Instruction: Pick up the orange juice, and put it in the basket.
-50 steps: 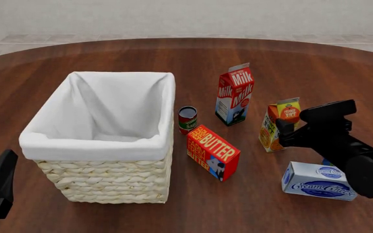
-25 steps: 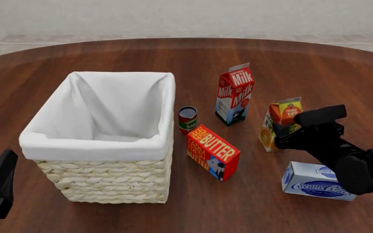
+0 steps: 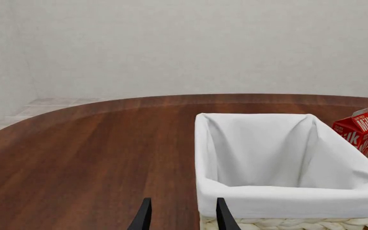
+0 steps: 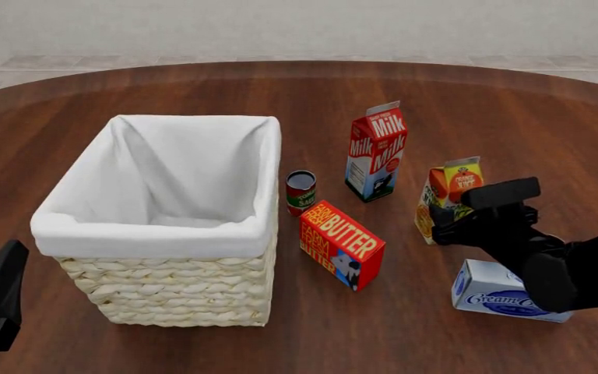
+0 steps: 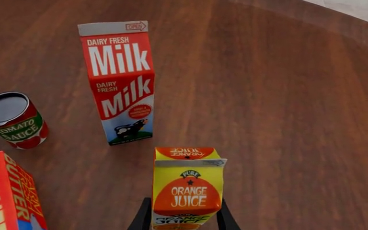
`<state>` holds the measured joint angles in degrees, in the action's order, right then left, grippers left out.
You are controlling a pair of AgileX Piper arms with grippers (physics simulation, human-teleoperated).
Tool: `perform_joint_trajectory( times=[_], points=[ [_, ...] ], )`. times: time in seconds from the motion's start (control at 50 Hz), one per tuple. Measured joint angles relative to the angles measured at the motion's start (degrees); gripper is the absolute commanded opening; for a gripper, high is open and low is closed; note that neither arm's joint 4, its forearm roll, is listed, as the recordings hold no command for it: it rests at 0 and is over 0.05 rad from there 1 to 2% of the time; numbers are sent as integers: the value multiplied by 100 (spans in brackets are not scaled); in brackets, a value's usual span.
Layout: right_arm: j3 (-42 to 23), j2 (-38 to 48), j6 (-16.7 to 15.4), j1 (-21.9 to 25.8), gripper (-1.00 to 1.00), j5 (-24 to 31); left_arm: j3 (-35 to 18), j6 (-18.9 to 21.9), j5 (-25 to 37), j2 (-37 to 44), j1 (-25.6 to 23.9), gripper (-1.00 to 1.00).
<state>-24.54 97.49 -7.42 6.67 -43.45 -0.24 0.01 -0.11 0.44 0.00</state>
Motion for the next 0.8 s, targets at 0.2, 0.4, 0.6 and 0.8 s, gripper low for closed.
perform_joint_trajectory(
  times=[0.2, 0.4, 0.6, 0.8],
  points=[
    [35, 60, -25, 0, -100, -90, 0, 0, 0, 0, 0, 100],
    [161, -91, -99, 15, -100, -98, 0, 0, 0, 0, 0, 100],
    [362, -608, -186, 20, -100, 3, 0, 0, 0, 0, 0, 100],
    [463, -1578, -165, 196, -100, 623, 0, 0, 0, 0, 0, 100]
  ],
)
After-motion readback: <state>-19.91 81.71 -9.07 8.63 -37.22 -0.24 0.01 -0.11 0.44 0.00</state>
